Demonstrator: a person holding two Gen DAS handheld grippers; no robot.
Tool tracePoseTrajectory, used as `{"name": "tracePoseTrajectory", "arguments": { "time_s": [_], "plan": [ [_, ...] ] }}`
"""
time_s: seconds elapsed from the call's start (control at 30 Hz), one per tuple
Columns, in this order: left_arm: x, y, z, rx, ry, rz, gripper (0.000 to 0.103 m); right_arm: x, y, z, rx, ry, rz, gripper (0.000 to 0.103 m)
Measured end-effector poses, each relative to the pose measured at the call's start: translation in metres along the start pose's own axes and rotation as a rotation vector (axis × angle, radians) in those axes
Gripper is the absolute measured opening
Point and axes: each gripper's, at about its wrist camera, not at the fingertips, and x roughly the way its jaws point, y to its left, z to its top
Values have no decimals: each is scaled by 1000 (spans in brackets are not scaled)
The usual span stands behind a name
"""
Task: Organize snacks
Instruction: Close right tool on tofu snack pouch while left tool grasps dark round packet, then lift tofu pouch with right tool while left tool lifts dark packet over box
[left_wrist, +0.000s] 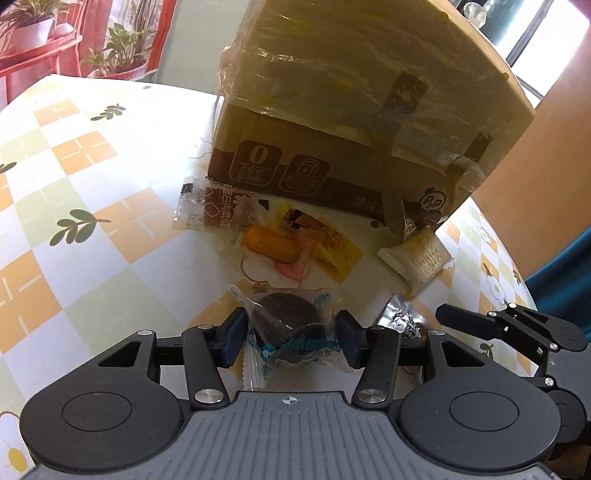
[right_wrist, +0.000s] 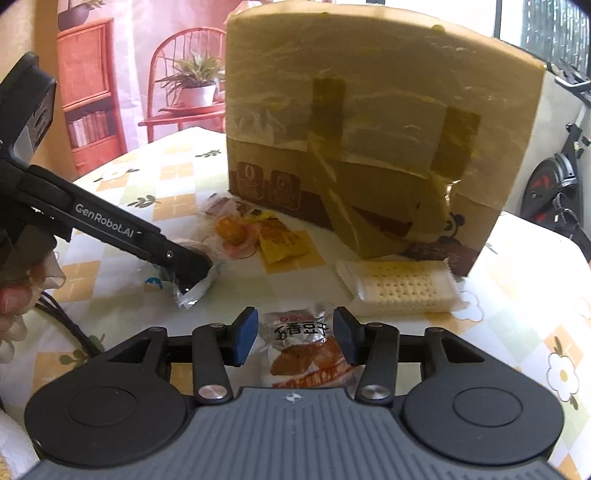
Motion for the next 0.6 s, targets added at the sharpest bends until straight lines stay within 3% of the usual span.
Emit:
{"name": "tracePoseTrajectory", "arguments": {
  "time_s": [0.33, 0.6],
  "plan": [
    [-1, 1, -1, 8, -6, 0, 55, 16, 2, -8, -2, 85, 12, 50],
    [-2, 1, -2, 12, -6, -2, 55, 24, -10, -6, 71, 65, 21, 49]
  ]
}}
